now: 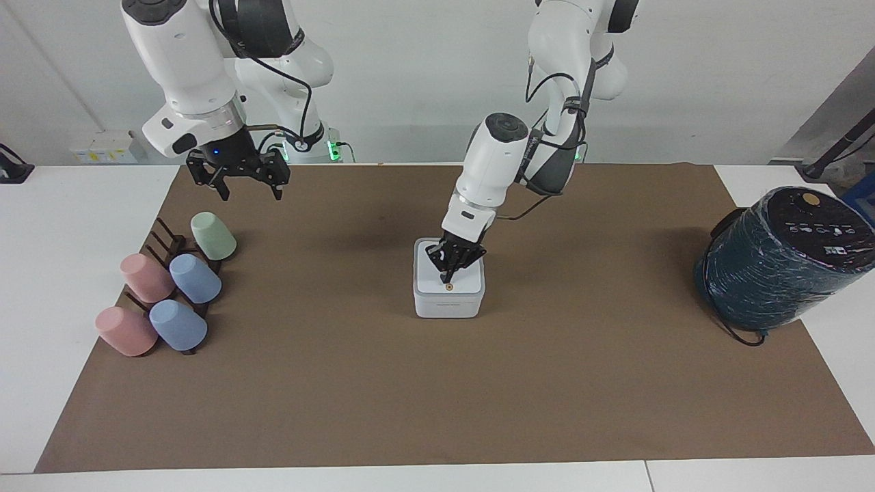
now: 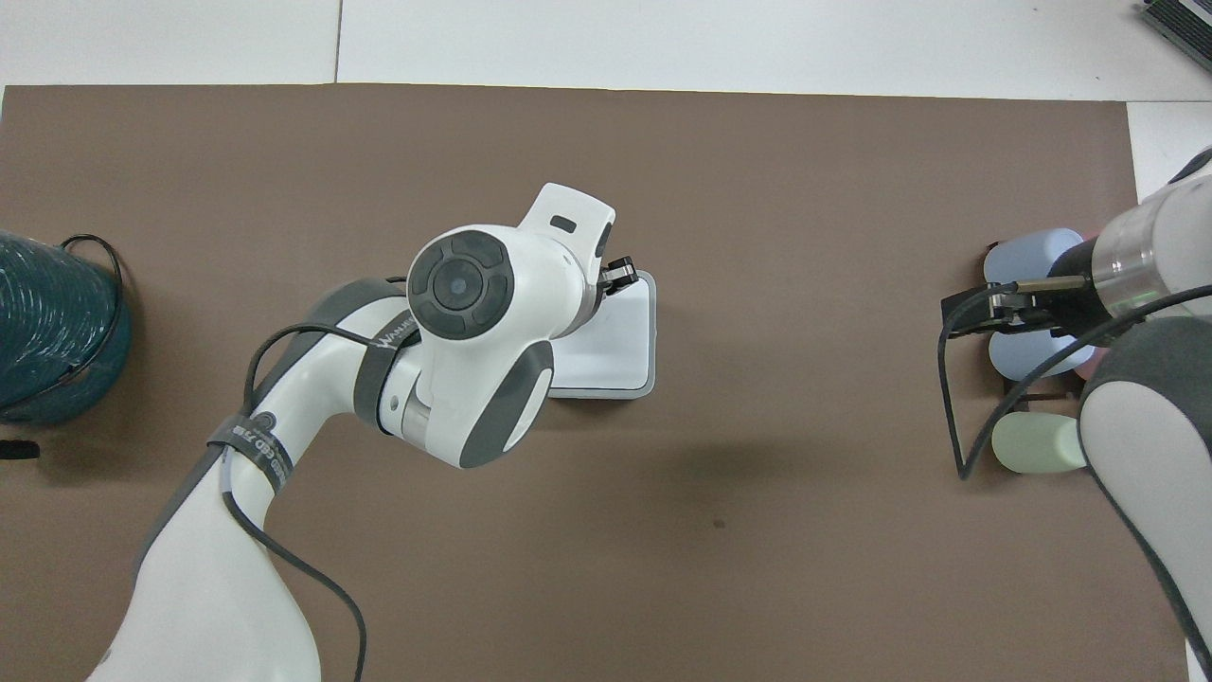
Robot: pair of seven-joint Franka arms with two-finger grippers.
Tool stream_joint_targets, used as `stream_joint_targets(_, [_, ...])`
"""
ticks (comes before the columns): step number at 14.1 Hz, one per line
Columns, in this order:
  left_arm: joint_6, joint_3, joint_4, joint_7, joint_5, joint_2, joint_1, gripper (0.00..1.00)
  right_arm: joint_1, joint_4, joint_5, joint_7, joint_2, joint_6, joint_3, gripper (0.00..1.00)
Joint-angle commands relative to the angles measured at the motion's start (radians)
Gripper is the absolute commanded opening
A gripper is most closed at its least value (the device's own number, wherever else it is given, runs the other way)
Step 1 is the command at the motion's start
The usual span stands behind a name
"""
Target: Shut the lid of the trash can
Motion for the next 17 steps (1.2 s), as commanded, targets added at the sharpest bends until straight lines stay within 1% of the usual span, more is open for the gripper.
stream_joint_targets(1, [-0.206, -0.004, 0.130, 0.069, 0.031, 0.017, 0.081, 0.00, -0.009, -0.016, 0.000, 0.006, -0.019, 0.004, 0.004, 1.00])
stream_joint_targets(4, [-0.395, -0.001, 0.223, 0.239, 0.028, 0.009, 0.176, 0.00, -0.009, -0.016, 0.000, 0.006, -0.019, 0.004, 0.004, 1.00])
stream_joint_targets(7, [-0.505, 0.009, 0.232, 0.498, 0.029, -0.015, 0.291, 0.00, -0.009, -0.016, 0.000, 0.006, -0.019, 0.004, 0.004, 1.00])
stream_joint_targets(12, [-0.643, 0.015, 0.224, 0.934, 0.046, -0.067, 0.461, 0.00, -0.009, -0.016, 0.000, 0.006, -0.019, 0.005, 0.004, 1.00])
stream_joint_targets(14, [-0.667, 0.016, 0.218, 1.075, 0.063, -0.090, 0.523, 0.00, -0.009, -0.016, 0.000, 0.006, -0.019, 0.005, 0.004, 1.00])
stream_joint_targets(16, [-0.691, 0.016, 0.218, 1.114, 0.064, -0.116, 0.567, 0.01, -0.009, -0.016, 0.000, 0.006, -0.019, 0.005, 0.004, 1.00])
stream_joint_targets(17, [-0.705, 0.018, 0.218, 1.114, 0.066, -0.132, 0.574, 0.03, -0.009, -0.016, 0.000, 0.006, -0.019, 0.004, 0.004, 1.00])
